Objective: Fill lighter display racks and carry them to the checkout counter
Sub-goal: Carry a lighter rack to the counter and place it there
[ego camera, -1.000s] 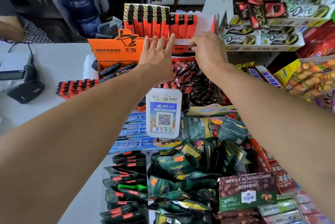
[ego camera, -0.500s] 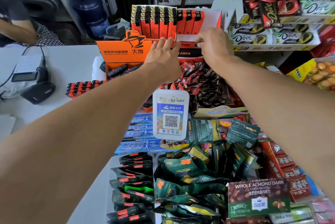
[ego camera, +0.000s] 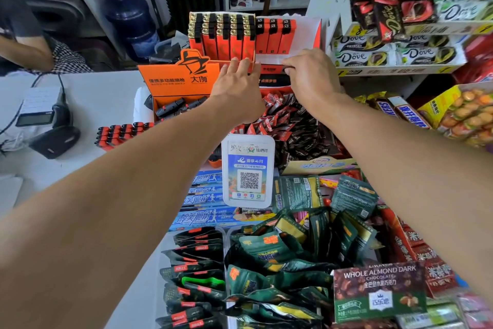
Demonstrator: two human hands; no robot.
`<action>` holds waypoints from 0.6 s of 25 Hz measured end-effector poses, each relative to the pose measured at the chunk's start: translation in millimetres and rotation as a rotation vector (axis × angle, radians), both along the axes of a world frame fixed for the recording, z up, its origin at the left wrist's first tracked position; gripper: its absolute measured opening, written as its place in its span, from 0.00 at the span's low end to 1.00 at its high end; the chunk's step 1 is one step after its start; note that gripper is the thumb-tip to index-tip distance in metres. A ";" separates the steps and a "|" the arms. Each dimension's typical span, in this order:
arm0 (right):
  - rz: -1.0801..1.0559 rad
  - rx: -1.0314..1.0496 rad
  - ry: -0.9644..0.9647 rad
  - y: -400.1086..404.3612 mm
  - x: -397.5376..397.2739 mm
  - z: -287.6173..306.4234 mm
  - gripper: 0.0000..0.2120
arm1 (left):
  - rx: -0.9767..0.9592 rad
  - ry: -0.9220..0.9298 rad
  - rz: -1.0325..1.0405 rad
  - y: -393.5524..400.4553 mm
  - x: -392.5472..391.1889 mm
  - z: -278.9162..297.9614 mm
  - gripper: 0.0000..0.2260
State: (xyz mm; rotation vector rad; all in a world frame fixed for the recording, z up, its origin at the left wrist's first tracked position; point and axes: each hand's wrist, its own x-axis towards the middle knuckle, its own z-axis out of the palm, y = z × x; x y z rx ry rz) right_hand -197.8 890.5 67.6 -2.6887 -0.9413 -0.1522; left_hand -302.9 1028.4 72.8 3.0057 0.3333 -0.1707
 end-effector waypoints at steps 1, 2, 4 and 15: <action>-0.006 -0.011 0.007 0.4 0.8 -2.1 0.13 | 0.006 -0.011 -0.004 -0.2 0.5 -0.2 0.35; -0.012 -0.019 0.006 1.7 2.0 -4.3 0.14 | 0.013 -0.019 -0.008 -0.3 0.6 -0.7 0.35; -0.020 0.005 0.009 3.3 4.9 -8.6 0.16 | 0.019 -0.019 -0.012 -0.3 0.5 -2.4 0.37; -0.028 0.048 0.045 0.3 4.3 -3.5 0.13 | 0.040 -0.012 0.041 -5.2 4.5 1.0 0.36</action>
